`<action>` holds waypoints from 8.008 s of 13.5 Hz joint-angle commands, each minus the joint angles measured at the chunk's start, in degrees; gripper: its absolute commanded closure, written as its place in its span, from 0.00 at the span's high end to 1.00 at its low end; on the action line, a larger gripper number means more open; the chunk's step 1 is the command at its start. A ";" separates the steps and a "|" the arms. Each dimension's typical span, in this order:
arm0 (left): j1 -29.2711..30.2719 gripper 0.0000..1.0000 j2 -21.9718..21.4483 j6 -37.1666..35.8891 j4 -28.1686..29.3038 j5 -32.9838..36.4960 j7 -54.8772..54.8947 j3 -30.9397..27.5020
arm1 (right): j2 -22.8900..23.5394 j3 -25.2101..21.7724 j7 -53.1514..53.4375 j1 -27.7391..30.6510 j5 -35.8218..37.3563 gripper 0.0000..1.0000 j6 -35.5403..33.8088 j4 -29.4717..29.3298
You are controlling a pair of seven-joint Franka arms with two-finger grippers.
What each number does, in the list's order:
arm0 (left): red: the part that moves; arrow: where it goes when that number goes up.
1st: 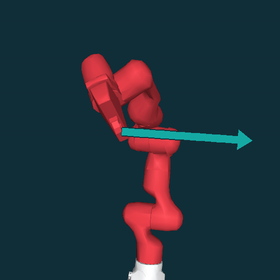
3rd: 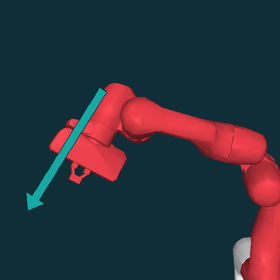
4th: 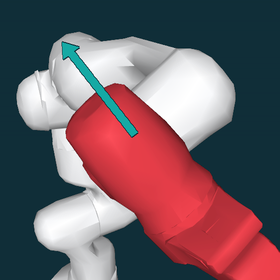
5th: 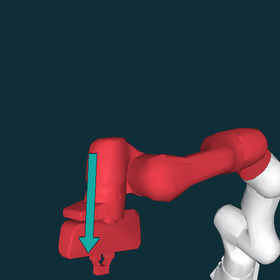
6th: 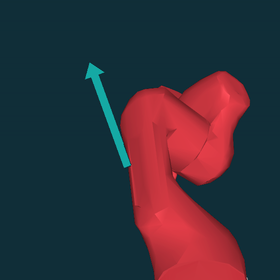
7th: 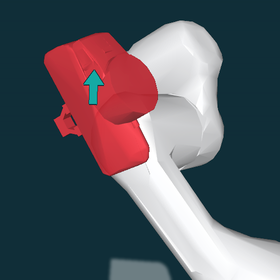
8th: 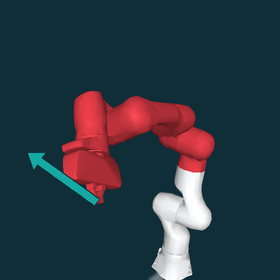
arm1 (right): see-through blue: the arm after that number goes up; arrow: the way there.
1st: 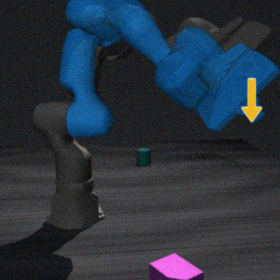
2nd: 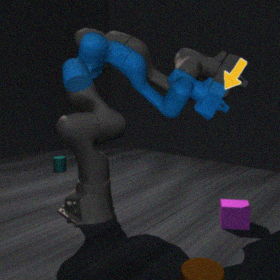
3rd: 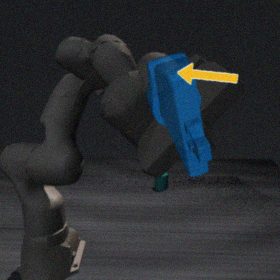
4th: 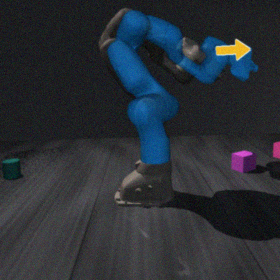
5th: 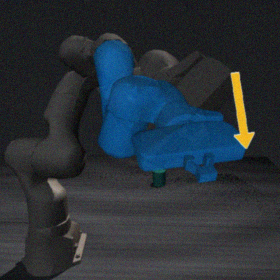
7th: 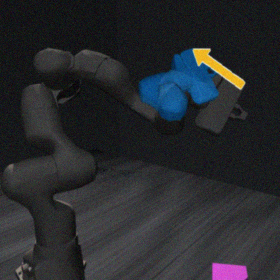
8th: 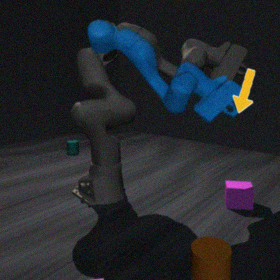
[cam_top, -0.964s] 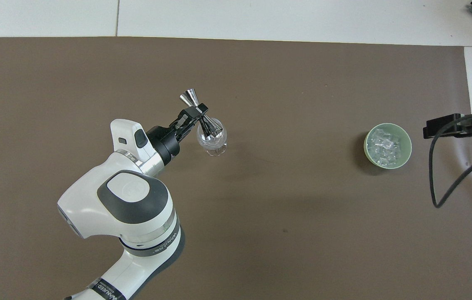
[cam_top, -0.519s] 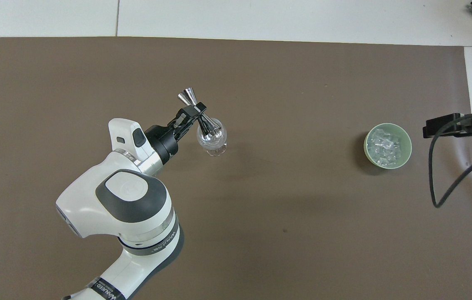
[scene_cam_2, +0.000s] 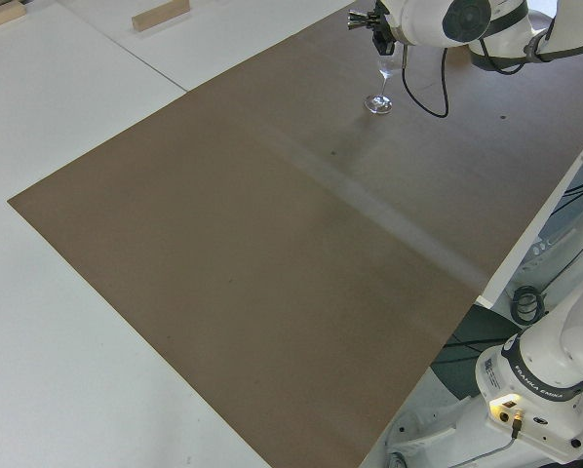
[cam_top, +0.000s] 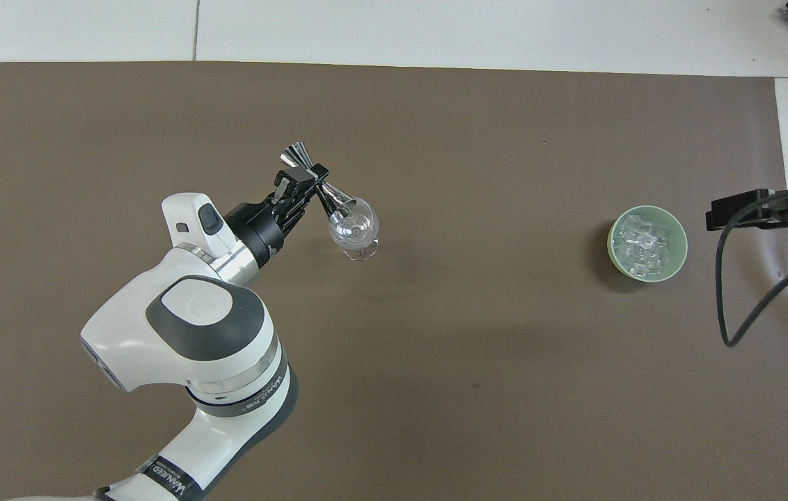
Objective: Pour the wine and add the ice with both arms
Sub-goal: 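Move the jigger back with the left gripper while the right gripper reaches the bowl, then lower the jigger with the left gripper while the right gripper grasps ice, then carry the ice to the glass while the left gripper releases the jigger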
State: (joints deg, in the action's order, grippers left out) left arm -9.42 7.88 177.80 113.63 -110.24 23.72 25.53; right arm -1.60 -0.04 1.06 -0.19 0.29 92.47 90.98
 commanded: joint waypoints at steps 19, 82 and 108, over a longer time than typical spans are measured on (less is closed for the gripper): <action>6.43 0.00 -5.95 -0.44 7.30 -0.76 -56.15 -0.04 | -0.52 -1.37 4.66 5.73 -1.17 1.00 25.81 19.66; 43.26 0.00 5.04 -48.95 20.41 13.56 -61.16 -2.85 | -0.50 0.48 15.10 -2.51 -1.53 0.00 41.56 29.79; 45.02 1.00 5.30 -48.07 14.17 41.38 -59.93 -3.82 | 9.15 11.64 32.34 -23.45 -6.89 0.00 58.08 16.95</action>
State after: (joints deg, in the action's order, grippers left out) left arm 34.40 12.76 129.86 129.94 -75.44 -36.27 21.22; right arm 6.34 11.23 32.32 -23.10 -6.13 149.67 109.07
